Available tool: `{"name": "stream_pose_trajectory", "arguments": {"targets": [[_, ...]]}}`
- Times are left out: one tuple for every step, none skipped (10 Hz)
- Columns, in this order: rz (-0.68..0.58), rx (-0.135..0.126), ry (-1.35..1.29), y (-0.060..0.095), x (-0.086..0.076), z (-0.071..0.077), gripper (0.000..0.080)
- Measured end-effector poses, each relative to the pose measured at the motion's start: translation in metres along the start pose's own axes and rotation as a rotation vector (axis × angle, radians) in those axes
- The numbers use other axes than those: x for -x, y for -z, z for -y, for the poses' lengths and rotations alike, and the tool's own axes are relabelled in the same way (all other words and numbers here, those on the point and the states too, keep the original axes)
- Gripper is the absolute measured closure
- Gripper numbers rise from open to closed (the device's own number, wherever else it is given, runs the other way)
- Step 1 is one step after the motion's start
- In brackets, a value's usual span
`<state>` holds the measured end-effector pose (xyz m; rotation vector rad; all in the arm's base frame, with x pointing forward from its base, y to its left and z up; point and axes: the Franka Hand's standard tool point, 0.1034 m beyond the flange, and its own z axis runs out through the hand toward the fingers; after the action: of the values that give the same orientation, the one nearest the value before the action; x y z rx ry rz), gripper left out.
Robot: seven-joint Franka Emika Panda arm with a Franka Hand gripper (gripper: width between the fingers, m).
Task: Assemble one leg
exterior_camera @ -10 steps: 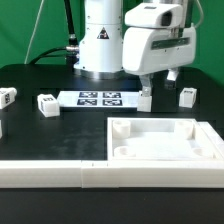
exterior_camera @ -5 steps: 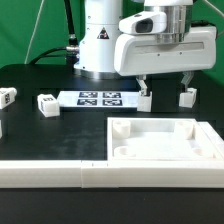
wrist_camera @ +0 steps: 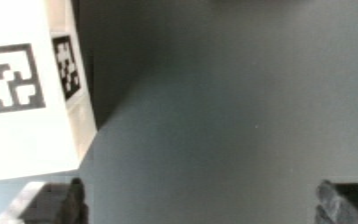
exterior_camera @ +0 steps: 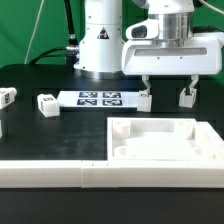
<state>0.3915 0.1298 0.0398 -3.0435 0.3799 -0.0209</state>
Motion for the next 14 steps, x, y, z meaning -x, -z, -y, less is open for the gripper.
{"name": "stream_pose_trajectory", "arguments": {"targets": [[0.007, -0.001, 0.006, -0.001, 0.008, 0.005, 0.0151], [0.014, -0.005, 0.011, -0.001, 0.015, 0.013, 0.0151], [0.019, -0.01, 0.022, -0.002, 0.022, 0.023, 0.0151], [0.025, -0.008, 0.041, -0.002, 0.022, 0.022, 0.0151], [0.051, 0.002, 0.045, -0.003, 0.022, 0.019, 0.0151], [0.065, 0.006, 0.057, -0.003, 0.022, 0.019, 0.0151], [0.157, 0.031, 0.079, -0.004, 0.025, 0.013, 0.0151], [0.243, 0.043, 0.064, -0.003, 0.024, 0.011, 0.0151], [0.3, 0.054, 0.028, -0.007, 0.031, 0.014, 0.0151], [0.352, 0.061, 0.026, -0.01, 0.042, 0.018, 0.0151], [0.446, 0.075, 0.021, -0.008, 0.052, 0.019, 0.0151], [0.542, 0.08, 0.012, -0.005, 0.055, 0.023, 0.0151], [0.626, 0.078, -0.004, -0.004, 0.056, 0.027, 0.0151], [0.697, 0.077, -0.009, -0.004, 0.061, 0.028, 0.0151]]}}
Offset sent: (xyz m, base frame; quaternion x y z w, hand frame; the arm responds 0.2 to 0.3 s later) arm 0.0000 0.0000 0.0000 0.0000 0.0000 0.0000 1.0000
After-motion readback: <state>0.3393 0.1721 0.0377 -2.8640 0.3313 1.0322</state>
